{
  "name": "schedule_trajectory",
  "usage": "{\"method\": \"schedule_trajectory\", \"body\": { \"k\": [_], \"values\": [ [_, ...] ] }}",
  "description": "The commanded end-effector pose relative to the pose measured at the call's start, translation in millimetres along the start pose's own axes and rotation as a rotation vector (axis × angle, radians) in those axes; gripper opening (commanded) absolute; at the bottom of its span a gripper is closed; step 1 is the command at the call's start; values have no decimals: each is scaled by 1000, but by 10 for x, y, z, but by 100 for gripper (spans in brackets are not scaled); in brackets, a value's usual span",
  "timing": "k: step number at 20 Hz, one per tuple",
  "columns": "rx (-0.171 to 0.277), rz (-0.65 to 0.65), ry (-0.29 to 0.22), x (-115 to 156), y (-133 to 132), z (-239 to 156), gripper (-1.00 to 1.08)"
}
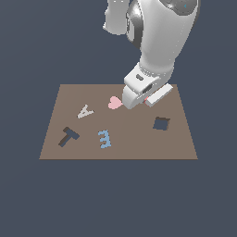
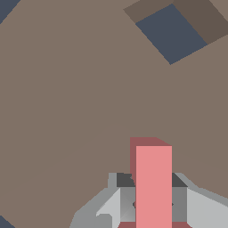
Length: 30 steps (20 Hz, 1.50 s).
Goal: Insert a designated object into the corresponding slot on a board.
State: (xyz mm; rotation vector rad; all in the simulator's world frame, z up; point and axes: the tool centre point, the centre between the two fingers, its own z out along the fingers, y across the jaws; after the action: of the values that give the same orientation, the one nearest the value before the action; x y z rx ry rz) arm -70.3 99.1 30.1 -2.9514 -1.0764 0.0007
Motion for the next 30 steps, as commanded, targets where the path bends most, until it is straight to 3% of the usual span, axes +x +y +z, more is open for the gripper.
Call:
{"method": "schedule_trajectory", "body": {
  "k": [1, 11, 17, 24, 30],
  "values": [
    [0, 0, 0, 2, 0, 2, -100],
    [0, 8, 0, 9, 19, 0, -100],
    [0, 69, 0, 76, 162, -6, -100],
    [0, 219, 1, 204, 531, -19, -100],
    [1, 422, 1, 284, 1056, -38, -100]
  ]
}}
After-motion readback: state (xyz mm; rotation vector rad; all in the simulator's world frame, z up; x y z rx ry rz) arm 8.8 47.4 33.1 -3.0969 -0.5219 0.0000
